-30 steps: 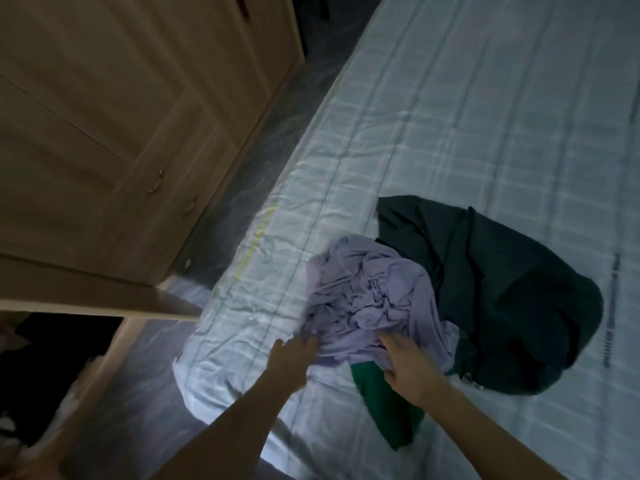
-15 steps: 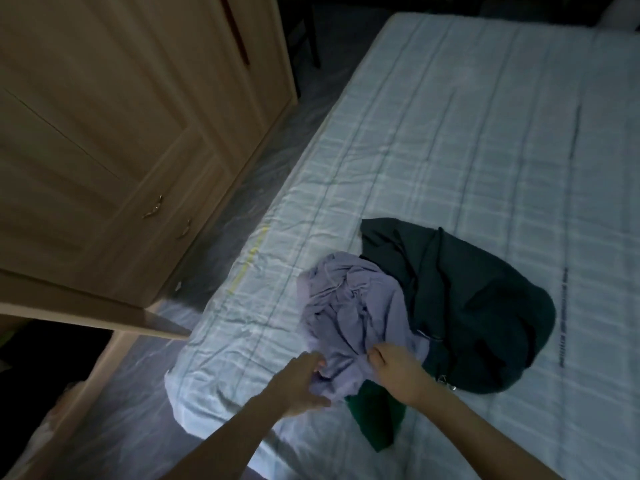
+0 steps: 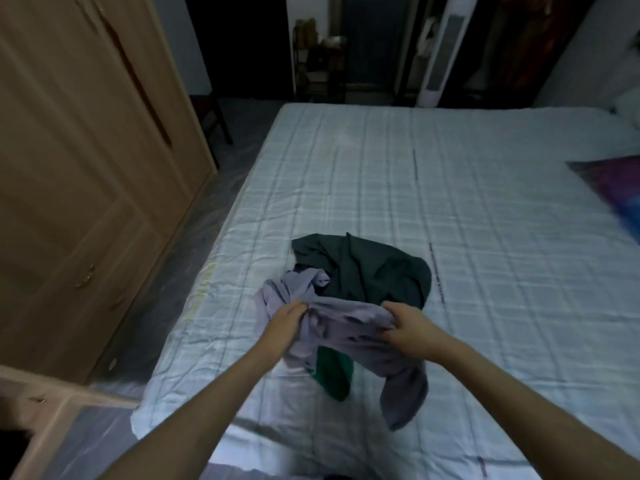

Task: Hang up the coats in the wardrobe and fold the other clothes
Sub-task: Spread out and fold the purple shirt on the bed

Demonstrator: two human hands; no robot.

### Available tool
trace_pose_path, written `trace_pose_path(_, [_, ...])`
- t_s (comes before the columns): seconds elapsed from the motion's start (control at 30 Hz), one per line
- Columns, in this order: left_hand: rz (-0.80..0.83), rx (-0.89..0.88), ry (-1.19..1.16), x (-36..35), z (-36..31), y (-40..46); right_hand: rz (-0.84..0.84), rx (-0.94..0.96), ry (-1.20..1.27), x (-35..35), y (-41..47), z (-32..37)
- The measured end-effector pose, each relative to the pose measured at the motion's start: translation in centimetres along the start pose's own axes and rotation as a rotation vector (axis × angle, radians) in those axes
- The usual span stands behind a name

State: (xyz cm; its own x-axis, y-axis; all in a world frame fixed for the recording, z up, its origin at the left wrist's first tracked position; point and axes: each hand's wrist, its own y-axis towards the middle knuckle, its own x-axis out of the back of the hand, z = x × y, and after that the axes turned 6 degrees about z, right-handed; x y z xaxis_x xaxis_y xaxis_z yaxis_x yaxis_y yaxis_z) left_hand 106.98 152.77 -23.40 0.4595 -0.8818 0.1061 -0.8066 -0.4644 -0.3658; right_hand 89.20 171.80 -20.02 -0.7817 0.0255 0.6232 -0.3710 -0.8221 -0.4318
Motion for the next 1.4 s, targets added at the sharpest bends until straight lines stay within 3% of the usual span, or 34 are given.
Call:
trace_pose_path(0.07, [0.134,-0.118,0.219,0.8,-1.7,-1.4,-0.139,-0.046,-0.024,0.8,-2.8,-1.0])
trace_pose_path(0.13, [0.235,-0.193,0.597,1.2,-3.1,-2.7,-0.271,-0.07,-0.048,1.9,-5.7,-2.0])
trace_pose_path(0.2, [0.257,-0.218,1.091,1.2,-4.5,-3.4,-0.342,-0.094,-0.124,3.1,-8.4,-2.7])
trace_pose_path(0.27, [0.237,-0.193,1.295,0.5,-6.1,-3.5,-0.365,-0.137,-0.26,4.1,-10.6,-3.1])
trace_pose_path(0.3, [0.189,-0.182,1.231,-0.3,-7.0,-3.4,-0.379,-0.153,-0.325,4.8,-11.6,-3.4])
trace_pose_path(0.43, [0.049,-0.019,0.36,-4.6,-11.5,-2.9,-0.49,-0.208,-0.388,8.0,-14.8,-6.0])
trace_pose_path(0.57, [0.2,0.063,0.123,-9.4,-14.5,-1.5,-0.478,-0.379,-0.442,10.6,-16.8,-10.5])
trace_pose_path(0.7, [0.278,0.091,-0.07,-15.3,-16.3,1.6,-0.44,-0.424,-0.274,13.8,-17.2,-16.1])
trace_pose_path(0.83, [0.146,0.12,-0.054,-20.6,-18.5,6.0,-0.123,-0.352,0.006,19.8,-18.6,-21.1])
trace_pose_path(0.93, [0.215,0.076,0.228,-23.5,-20.3,8.3,0.131,-0.386,-0.162,25.4,-20.6,-24.9])
trace_pose_path(1.0, [0.401,0.096,0.382,-25.2,-21.5,9.3,0.233,-0.437,-0.286,28.4,-21.5,-27.8])
trace_pose_path(1.07, [0.723,0.232,0.404,-27.1,-21.7,10.1,0.303,-0.491,-0.384,30.2,-21.3,-31.6])
trace_pose_path(1.13, [1.011,0.391,0.532,-29.0,-20.8,11.1,0.382,-0.503,-0.371,30.6,-20.9,-35.6])
trace_pose_path(1.17, [1.056,0.459,0.655,-29.9,-20.1,11.9,0.41,-0.491,-0.306,30.6,-20.9,-37.2])
trace_pose_path(1.2, [1.017,0.525,0.778,-30.6,-19.7,12.9,0.429,-0.479,-0.211,30.6,-20.9,-38.1])
trace_pose_path(1.27, [0.747,0.606,1.006,-31.1,-19.8,15.3,0.428,-0.475,-0.017,31.4,-20.6,-39.1])
trace_pose_path(1.33, [0.48,0.678,1.105,-31.2,-20.8,17.9,0.445,-0.488,0.106,33.8,-19.2,-39.5])
trace_pose_path(1.4, [0.374,0.72,1.166,-31.7,-23.1,20.6,0.494,-0.495,0.125,36.9,-16.8,-40.0])
